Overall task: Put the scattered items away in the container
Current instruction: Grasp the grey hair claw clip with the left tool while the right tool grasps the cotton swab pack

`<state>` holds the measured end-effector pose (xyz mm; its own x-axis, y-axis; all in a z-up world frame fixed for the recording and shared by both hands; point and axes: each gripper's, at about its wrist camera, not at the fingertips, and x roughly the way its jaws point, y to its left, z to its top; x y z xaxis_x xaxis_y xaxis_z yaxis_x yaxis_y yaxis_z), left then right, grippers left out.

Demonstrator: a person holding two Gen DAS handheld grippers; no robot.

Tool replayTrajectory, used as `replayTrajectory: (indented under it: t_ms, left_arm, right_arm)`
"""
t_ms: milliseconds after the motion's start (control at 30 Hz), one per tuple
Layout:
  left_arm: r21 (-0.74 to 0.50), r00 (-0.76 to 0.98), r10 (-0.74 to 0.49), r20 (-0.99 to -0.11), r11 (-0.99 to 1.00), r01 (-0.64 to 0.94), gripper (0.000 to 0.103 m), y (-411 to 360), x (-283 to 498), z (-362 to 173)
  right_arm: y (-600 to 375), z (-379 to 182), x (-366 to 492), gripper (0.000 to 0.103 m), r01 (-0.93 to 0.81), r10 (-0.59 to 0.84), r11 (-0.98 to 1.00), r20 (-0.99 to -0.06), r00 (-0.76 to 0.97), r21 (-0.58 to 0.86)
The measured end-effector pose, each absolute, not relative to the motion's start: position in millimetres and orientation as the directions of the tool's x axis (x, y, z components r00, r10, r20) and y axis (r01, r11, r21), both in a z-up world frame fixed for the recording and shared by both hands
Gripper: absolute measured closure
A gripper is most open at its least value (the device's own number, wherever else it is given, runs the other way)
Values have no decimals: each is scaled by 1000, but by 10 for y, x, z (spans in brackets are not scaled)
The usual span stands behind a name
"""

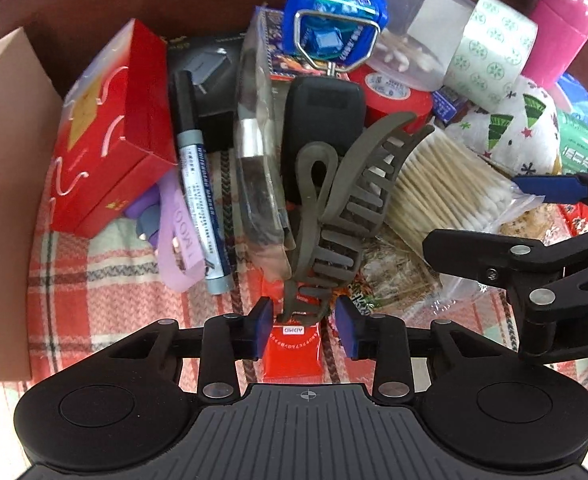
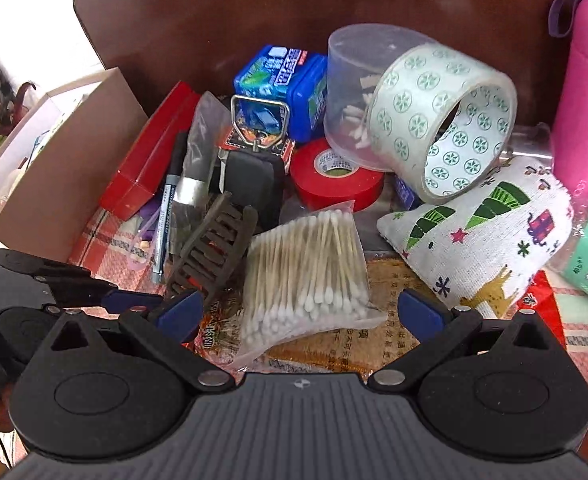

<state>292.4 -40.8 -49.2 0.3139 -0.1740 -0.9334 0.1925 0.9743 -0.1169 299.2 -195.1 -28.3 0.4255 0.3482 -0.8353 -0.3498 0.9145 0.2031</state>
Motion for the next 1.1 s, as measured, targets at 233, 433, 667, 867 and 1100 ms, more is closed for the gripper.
replayTrajectory:
  t_ms: [233, 433, 667, 867, 1100]
  left_arm:
    - [-110, 302, -183, -935, 964, 242, 76, -453, 3001, -570]
    - [-130, 292, -203, -935, 960, 249, 80, -436, 2983, -532]
    - [-140, 295, -205, -933, 963, 229, 82, -463, 2898, -484]
    - [-153, 301, -220, -928, 961, 230, 82, -451, 2784, -372]
    - [-172, 285, -235, -929, 958, 229, 82, -440, 2614, -347]
  right_arm:
    - [-1941, -375, 3072, 0, -353, 335, 917, -843, 422, 188]
    - [-1838, -358, 3081, 16, -368, 272, 923, -862, 427, 109]
    - [-1866, -281, 3012, 42, -379, 328, 909, -855, 401, 171]
    - [-1890, -245, 2894, 62, -349, 371, 904, -856, 360, 245]
    - [-1920, -202, 2699, 71, -322, 396, 900, -859, 325, 293]
